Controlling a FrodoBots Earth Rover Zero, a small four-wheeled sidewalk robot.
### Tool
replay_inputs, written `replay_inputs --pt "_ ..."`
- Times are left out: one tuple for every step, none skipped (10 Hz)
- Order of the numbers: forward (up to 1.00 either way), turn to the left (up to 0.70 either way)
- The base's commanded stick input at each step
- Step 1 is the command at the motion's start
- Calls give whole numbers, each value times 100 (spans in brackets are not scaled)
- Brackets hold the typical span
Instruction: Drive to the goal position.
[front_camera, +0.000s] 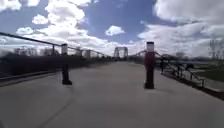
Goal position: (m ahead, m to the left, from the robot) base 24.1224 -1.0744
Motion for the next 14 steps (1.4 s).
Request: replay_inputs --pt "100 0" --pt "100 0" --pt "100 0" --pt "100 0" --pt "100 0" --pt "100 0" --pt "100 0" --pt "100 0" --pt "100 0" --pt "100 -16" --pt "100 -27" --pt "100 -12" --pt "100 0" --pt "100 0"
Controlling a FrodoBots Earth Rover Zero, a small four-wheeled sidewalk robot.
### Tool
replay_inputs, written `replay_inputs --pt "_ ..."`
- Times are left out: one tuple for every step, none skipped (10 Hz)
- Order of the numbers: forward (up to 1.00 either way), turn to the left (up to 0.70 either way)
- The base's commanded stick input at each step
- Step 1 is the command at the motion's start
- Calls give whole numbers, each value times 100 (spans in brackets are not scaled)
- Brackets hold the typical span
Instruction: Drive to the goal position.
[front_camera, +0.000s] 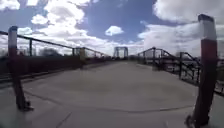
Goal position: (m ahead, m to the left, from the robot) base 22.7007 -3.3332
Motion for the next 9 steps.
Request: replay_inputs --pt "100 0" --pt "100 0" --pt "100 0" --pt "100 0" --pt "100 -19" --pt "100 -27" --pt "100 -27" --pt "100 -27" --pt "100 -27"
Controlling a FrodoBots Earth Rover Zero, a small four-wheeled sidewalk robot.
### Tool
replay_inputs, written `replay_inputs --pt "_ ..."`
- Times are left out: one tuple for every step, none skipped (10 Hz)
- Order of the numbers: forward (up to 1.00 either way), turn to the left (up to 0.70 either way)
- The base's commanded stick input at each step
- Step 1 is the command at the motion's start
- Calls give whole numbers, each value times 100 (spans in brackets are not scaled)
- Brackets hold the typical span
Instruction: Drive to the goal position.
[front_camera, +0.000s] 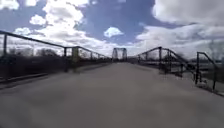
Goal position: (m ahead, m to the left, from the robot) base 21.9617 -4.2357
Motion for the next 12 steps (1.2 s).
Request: replay_inputs --pt "100 -27" --pt "100 -27" --pt "100 -15" --pt "100 0" --pt "100 0" --pt "100 0" --pt "100 0" --pt "100 0" --pt "100 -5" --pt "100 -22" --pt "100 0" --pt "100 0"
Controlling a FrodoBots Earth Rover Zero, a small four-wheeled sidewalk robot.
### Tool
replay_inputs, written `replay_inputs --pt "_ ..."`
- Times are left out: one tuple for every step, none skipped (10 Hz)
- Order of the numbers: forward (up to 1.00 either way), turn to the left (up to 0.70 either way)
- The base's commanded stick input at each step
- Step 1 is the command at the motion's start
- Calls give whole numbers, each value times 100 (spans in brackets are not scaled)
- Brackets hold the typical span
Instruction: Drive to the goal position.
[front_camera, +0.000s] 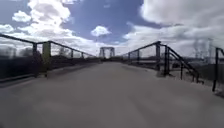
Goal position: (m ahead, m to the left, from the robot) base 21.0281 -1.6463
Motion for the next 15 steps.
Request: replay_inputs --pt "100 0" --pt "100 0" --pt "100 0" --pt "100 0" --pt "100 0" --pt "100 0" --pt "100 0" --pt "100 0" --pt "100 0" --pt "100 0" --pt "100 -11" --pt "100 -27" --pt "100 -27" --pt "100 -10" --pt "100 0"
